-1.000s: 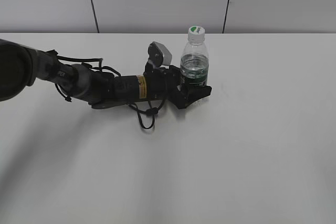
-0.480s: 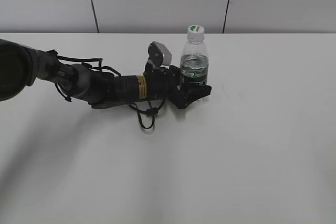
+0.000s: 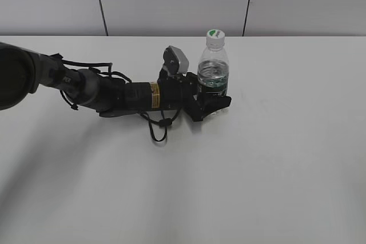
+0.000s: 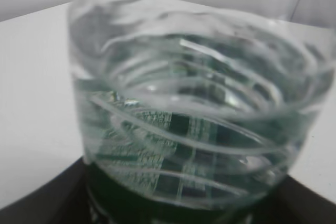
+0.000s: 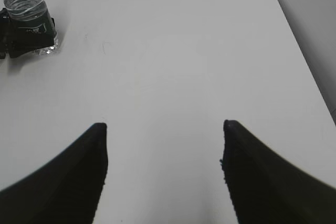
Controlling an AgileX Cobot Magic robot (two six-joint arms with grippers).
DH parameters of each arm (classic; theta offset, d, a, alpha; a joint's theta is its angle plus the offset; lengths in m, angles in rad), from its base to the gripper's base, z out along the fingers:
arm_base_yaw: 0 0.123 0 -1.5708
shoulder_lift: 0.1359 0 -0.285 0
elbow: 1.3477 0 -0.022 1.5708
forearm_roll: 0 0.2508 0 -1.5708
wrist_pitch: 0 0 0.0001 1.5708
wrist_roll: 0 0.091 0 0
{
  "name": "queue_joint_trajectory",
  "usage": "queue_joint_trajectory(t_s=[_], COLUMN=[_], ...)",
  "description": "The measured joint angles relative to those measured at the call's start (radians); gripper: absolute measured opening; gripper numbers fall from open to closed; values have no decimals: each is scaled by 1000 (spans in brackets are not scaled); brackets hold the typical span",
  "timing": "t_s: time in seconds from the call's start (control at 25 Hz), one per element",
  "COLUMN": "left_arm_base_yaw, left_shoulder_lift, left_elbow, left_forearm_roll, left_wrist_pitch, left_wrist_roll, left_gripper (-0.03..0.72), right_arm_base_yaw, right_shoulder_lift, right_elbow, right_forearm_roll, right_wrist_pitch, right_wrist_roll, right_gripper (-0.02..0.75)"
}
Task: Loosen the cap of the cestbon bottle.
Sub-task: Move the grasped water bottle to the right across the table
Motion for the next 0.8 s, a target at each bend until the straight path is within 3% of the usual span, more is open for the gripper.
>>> queue_joint_trajectory(t_s=[0.36, 0.8], left_arm_base_yaw=[-14, -103], left_shoulder_lift=[1, 1], left_elbow=[2, 4], left_forearm_roll=[83, 131], left_wrist_pitch=[-73, -96], left_wrist_roll=[0, -1], left_gripper=[507, 504], right_arm_base_yaw=[0, 0], right_shoulder_lift=[0, 0], right_elbow=[0, 0], right_forearm_roll=[0, 0], right_wrist_pitch=[0, 0], right_wrist_roll=[0, 0], right_gripper=[522, 522])
